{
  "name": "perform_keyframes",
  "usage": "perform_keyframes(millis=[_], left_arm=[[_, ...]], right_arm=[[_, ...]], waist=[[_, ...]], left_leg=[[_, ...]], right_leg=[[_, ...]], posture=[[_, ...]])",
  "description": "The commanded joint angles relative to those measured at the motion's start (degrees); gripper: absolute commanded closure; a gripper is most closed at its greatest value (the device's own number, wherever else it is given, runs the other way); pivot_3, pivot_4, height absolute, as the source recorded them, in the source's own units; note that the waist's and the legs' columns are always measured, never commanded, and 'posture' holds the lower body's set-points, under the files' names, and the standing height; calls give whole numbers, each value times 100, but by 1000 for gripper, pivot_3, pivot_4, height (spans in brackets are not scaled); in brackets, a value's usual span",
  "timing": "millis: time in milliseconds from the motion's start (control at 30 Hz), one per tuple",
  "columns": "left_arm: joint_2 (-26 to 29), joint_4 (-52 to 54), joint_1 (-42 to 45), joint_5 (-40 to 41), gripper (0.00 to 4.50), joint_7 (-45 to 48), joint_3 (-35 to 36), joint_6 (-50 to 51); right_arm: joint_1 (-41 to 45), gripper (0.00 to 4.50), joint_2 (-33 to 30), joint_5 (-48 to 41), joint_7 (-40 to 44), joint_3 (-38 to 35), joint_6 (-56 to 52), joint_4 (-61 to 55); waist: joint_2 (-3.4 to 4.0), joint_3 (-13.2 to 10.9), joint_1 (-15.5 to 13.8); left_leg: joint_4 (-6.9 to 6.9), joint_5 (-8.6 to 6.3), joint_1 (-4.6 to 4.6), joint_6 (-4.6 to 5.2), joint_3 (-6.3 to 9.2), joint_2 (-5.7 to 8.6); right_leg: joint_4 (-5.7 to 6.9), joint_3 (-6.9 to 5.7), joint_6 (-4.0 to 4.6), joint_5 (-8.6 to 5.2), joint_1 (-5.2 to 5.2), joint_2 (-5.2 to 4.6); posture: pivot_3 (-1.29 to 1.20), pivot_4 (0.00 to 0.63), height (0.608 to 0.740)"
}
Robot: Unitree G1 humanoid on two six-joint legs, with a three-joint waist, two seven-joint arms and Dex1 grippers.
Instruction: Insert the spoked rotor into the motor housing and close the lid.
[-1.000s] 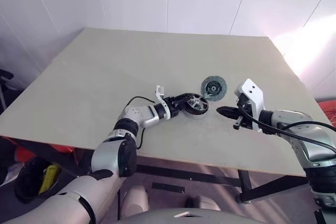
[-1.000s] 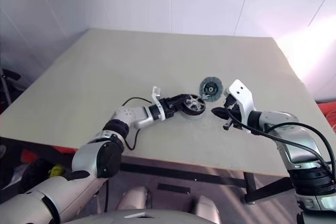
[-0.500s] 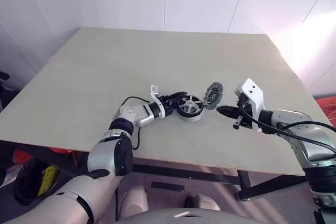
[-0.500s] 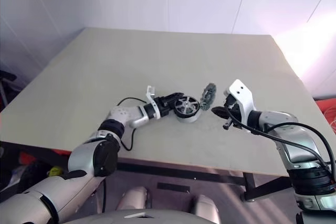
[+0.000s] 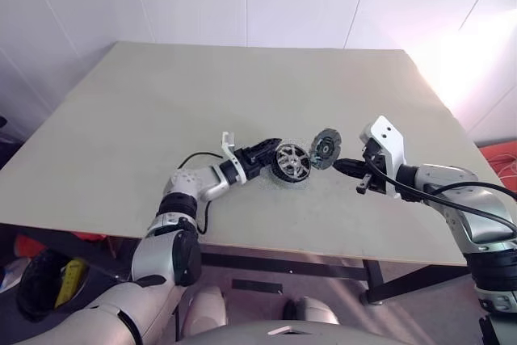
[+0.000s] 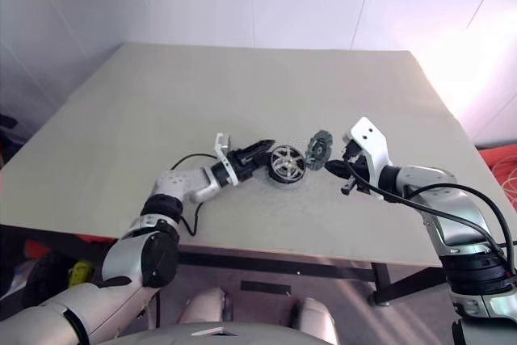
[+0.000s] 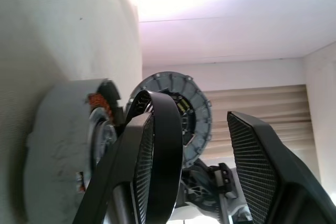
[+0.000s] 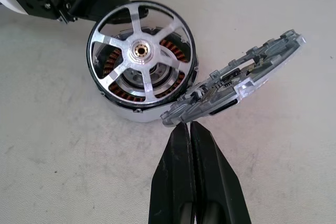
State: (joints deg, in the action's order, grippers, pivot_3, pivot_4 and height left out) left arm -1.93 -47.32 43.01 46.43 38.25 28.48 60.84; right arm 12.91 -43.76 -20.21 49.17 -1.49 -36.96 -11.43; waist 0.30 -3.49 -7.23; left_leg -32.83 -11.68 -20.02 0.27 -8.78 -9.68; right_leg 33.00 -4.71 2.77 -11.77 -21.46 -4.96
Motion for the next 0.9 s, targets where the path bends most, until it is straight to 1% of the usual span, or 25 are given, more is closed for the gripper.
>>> perform_keyframes(millis=[33, 300, 500, 600, 733, 800, 900], left_arm=[[4, 448, -25, 335, 2145, 98, 100, 154], [131, 1065, -401, 601, 2145, -107, 111, 539], [334, 1654, -789, 676, 2145, -289, 167, 414], [553, 1966, -988, 735, 2145, -372, 226, 424], [710, 2148, -1124, 806, 2145, -456, 234, 403], [802, 2228, -1191, 772, 2145, -469, 210, 352], [854, 2309, -1258, 705, 2145, -452, 102, 263]], right_arm=[[61, 4500, -15, -54, -1, -68, 38, -232], [-13, 4500, -27, -42, 6, -101, 108, -211], [126, 4500, -221, -20, -49, -188, -82, -439], [313, 4500, -592, 150, -151, -265, -244, -663], [485, 4500, -888, 418, -354, -263, -225, -606], [716, 4500, -909, 567, -521, -280, -147, -560], [1109, 4500, -663, 472, -628, -262, -146, -709]], waist=[[0, 0, -1], [0, 0, 4], [1, 0, 6], [3, -2, 11], [3, -2, 7], [3, -2, 9], [3, -2, 17]], left_leg=[[0, -1, -1, 1, 0, 0], [0, -1, 0, 0, -1, -1], [-1, -2, 1, -2, -1, -1], [-1, -2, 0, -2, -1, -1], [0, -3, 5, -5, -1, -2], [-2, -3, 6, -5, -1, 0], [-4, -3, 5, -5, -1, -1]], right_leg=[[-1, 0, 1, 0, 0, 0], [-1, 0, 1, 1, 0, 1], [0, 0, 0, 0, 0, 1], [0, 0, -1, -1, -1, 1], [0, 0, -24, -14, 4, 2], [0, 0, -28, -16, 7, 1], [3, 1, -26, -15, 4, 2]], posture=[[0, 0, 740], [0, 0, 740], [0, 0, 740], [0, 0, 740], [0, 0, 740], [0, 0, 740], [0, 0, 740]])
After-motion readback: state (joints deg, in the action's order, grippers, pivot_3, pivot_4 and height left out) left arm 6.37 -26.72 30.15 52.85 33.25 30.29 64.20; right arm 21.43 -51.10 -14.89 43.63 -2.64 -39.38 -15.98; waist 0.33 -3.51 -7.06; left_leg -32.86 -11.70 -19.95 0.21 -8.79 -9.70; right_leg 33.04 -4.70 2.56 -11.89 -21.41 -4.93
